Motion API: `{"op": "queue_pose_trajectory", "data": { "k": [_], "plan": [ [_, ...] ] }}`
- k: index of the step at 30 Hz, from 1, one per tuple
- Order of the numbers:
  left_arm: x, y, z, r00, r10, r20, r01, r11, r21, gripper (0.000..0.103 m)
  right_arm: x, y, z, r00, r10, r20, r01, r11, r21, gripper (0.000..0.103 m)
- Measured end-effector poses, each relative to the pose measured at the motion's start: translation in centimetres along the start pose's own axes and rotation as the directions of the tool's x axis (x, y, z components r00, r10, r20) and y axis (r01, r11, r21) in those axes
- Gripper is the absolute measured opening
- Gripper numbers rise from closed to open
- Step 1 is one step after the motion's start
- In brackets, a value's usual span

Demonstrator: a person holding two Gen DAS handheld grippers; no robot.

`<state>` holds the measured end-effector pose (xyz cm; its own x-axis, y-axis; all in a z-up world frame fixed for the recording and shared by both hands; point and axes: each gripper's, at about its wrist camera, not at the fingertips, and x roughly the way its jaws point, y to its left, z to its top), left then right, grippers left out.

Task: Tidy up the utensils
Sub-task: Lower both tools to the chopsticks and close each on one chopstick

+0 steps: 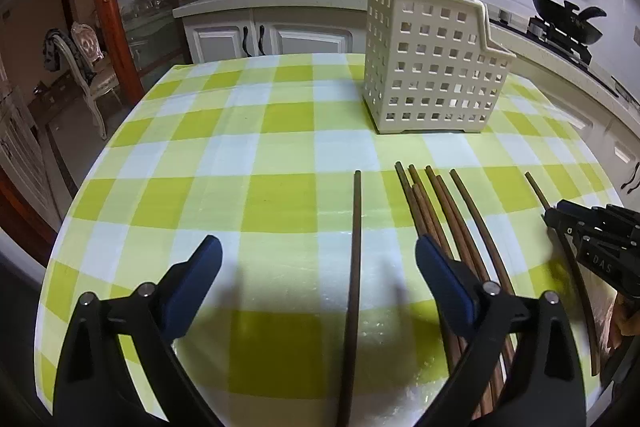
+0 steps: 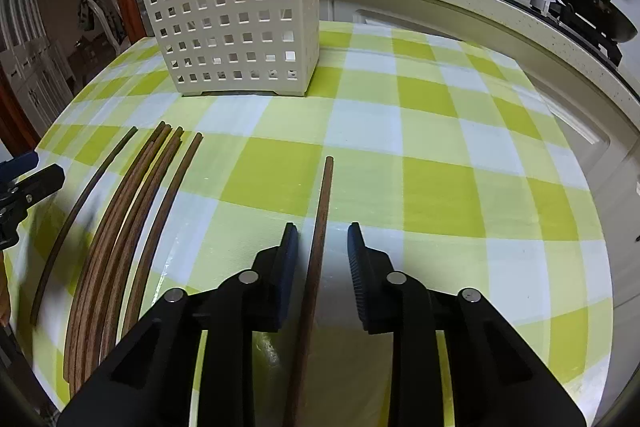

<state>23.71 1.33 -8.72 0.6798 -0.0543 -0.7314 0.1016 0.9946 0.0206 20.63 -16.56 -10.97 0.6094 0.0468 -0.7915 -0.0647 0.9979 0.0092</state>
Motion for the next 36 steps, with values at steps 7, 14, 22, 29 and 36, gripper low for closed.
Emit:
{"op": "queue_pose_trajectory", "data": {
  "k": [7, 14, 22, 29, 36],
  "plan": [
    [1.1, -0.8, 0.1, 1.0, 0.005, -0.026, -0.004, 1.0, 0.031, 0.08, -0.1, 0.4, -0.2, 1.0, -0.017, 0.006, 0.017, 1.0, -0.024, 0.009],
    [3.0, -2.0, 0.4, 0.997, 0.001, -0.079, 0.006, 0.996, 0.084, 0.052, -0.1, 0.3, -0.3, 1.0, -0.007, 0.01, 0.007, 1.0, -0.018, 0.008],
    [4.8, -2.6, 0.7, 0.993, -0.006, -0.12, 0.019, 0.994, 0.107, 0.03, -0.1, 0.4, -0.2, 1.0, -0.004, 0.0, 0.004, 0.999, -0.037, 0.008],
    [4.7, -3.2, 0.4, 0.993, -0.036, -0.113, 0.05, 0.99, 0.13, 0.012, -0.1, 0.5, -0.2, 1.0, -0.008, 0.001, 0.008, 0.999, -0.048, 0.008],
    [4.3, -3.1, 0.1, 0.994, -0.043, -0.104, 0.056, 0.992, 0.117, 0.006, -0.1, 0.4, -0.3, 1.0, 0.007, 0.009, -0.007, 1.0, -0.03, 0.007]
  ]
}}
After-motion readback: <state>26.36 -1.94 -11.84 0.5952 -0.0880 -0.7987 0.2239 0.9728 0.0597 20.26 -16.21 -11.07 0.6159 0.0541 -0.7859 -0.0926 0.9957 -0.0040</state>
